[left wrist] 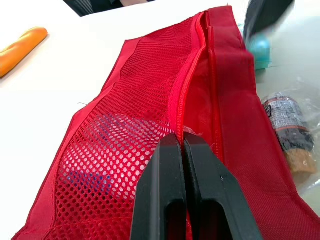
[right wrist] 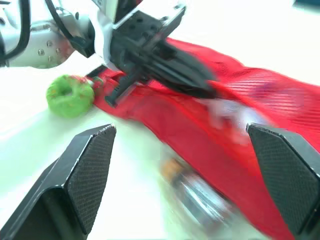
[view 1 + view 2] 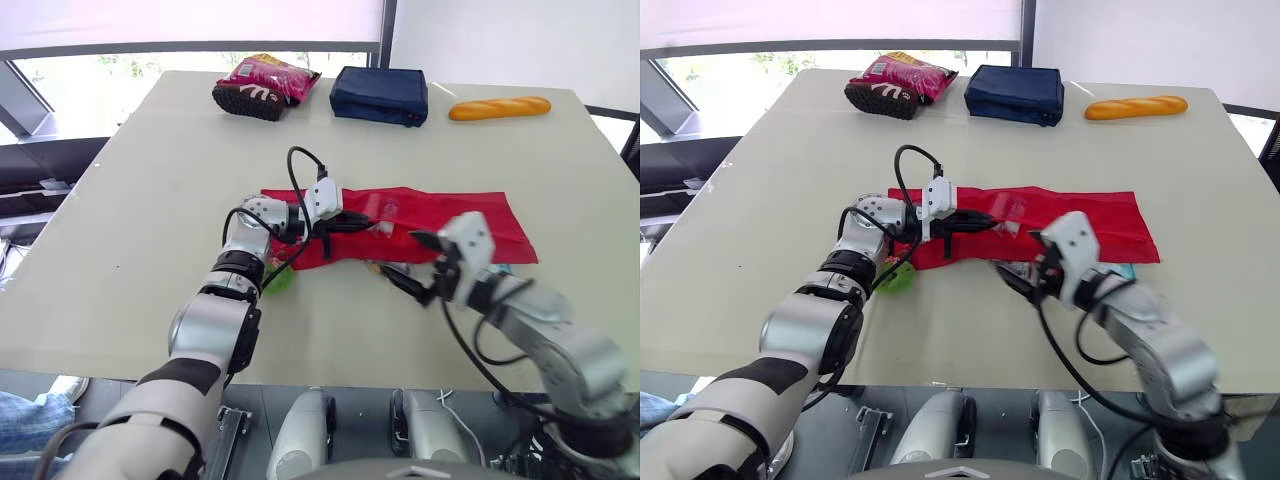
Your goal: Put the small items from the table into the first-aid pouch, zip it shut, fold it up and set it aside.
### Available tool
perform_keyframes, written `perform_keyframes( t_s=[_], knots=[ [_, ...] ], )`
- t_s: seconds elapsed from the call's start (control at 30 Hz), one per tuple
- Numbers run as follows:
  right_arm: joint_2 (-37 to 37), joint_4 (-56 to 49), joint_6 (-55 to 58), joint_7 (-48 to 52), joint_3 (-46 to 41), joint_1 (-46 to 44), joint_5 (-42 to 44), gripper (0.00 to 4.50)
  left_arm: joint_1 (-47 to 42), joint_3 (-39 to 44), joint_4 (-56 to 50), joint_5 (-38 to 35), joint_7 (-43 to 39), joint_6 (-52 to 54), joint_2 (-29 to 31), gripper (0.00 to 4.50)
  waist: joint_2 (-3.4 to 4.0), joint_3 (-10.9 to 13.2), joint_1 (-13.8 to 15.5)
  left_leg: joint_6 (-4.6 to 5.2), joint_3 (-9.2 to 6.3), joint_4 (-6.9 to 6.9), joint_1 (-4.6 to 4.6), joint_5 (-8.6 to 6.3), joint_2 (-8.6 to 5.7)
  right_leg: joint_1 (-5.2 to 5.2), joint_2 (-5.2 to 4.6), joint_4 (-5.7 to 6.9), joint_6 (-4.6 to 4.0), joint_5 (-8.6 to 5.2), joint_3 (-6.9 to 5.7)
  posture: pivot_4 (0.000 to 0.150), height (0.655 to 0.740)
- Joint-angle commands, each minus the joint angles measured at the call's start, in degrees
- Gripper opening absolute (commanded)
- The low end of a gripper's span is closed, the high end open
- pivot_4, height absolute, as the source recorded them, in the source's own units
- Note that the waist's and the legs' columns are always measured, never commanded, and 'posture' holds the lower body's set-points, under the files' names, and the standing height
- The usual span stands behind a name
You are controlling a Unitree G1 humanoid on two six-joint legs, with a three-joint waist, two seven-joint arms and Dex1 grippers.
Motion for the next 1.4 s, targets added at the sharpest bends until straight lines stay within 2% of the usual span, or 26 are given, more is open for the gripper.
perform_keyframes(
  t_s=[0.03, 0.23, 0.43, 0.57, 0.67, 0.8, 0.97, 1.07, 1.17, 1.4],
  knots=[
    [-2.8, -4.2, -6.5, 5.0, -7.3, 4.1, 3.3, 4.48, -0.7, 1.0, -0.5, -0.3, 0.1, -0.8, 0.6, 0.00, -0.03, 0.0, -0.3, 0.00, 0.00, 0.00, 0.04, 0.00, 0.03, 0.03, 0.01, -0.01, 0.00, 0.00, 0.00, 0.150, 0.7164],
    [-11.7, -4.5, -13.2, 19.9, -28.8, 20.9, 10.7, 4.48, -0.7, 1.1, 0.1, 0.0, 0.5, -0.9, 1.7, 0.00, 0.00, 0.0, 0.1, 0.00, 0.00, 0.00, 0.11, 0.00, 0.07, 0.10, 0.03, -0.03, 0.05, -0.03, -0.02, 0.150, 0.7164],
    [-16.1, -3.3, -15.4, 29.4, -44.3, 30.5, 17.8, 4.48, -0.9, 1.2, 0.2, 0.1, 0.4, -0.7, 2.4, 0.00, -0.02, 0.0, 0.0, 0.00, 0.03, 0.01, 0.18, 0.00, 0.12, 0.16, 0.03, -0.06, 0.12, -0.07, 0.00, 0.150, 0.7164],
    [-17.7, -1.5, -15.5, 32.3, -51.1, 33.7, 21.3, 4.48, -1.1, 1.2, 0.2, 0.2, 0.3, -0.6, 2.6, 0.00, -0.04, 0.0, 0.0, 0.00, 0.03, 0.01, 0.17, 0.00, 0.15, 0.18, 0.04, -0.10, 0.12, -0.07, 0.00, 0.150, 0.7164],
    [-18.9, -0.4, -16.0, 33.1, -53.0, 34.3, 21.6, 4.48, -1.6, 1.0, 0.2, 0.4, 0.2, -0.3, 2.6, 0.00, -0.04, 0.0, 0.1, 0.00, 0.03, 0.01, 0.17, 0.00, 0.16, 0.17, 0.03, -0.10, 0.12, -0.08, 0.00, 0.150, 0.7164],
    [-19.9, -0.3, -16.4, 31.8, -51.2, 32.8, 21.4, 4.48, -2.0, 1.0, 0.2, 0.7, 0.4, -0.2, 2.5, 0.00, -0.04, 0.0, 0.2, 0.00, 0.03, 0.01, 0.16, 0.00, 0.17, 0.17, 0.02, -0.10, 0.12, -0.07, 0.00, 0.150, 0.7164],
    [-20.7, -1.2, -18.2, 27.4, -42.0, 29.0, 15.8, 4.48, -2.3, 1.0, 0.2, 1.0, 0.8, -0.2, 2.5, 0.00, -0.04, 0.0, 0.2, 0.00, 0.03, 0.01, 0.16, 0.00, 0.17, 0.17, 0.02, -0.10, 0.12, -0.07, 0.00, 0.150, 0.7164],
    [-22.6, 0.0, -17.5, 23.9, -34.0, 25.7, 10.8, 4.48, -2.5, 0.8, 0.3, 1.3, 1.6, -0.4, 2.5, 0.00, -0.04, 0.0, 0.3, 0.00, 0.04, 0.01, 0.15, 0.00, 0.16, 0.16, 0.02, -0.10, 0.11, -0.07, 0.01, 0.150, 0.7164],
    [-23.1, 1.4, -17.1, 21.0, -24.3, 18.7, 8.7, 4.48, -3.0, 0.6, 0.5, 2.1, 3.5, -0.7, 2.5, 0.00, -0.04, 0.0, 0.3, -0.01, 0.04, 0.02, 0.13, 0.00, 0.11, 0.15, 0.01, -0.09, 0.10, -0.06, 0.00, 0.150, 0.7164],
    [-19.7, 6.8, -13.9, 16.9, -2.2, 1.3, 3.2, 4.48, -3.6, 0.3, 1.0, 3.6, 6.6, -1.4, 2.6, 0.00, -0.06, 0.0, 0.2, -0.01, 0.02, 0.02, 0.11, 0.00, 0.08, 0.12, 0.02, -0.09, 0.00, 0.00, -0.01, 0.150, 0.7164]
  ],
)
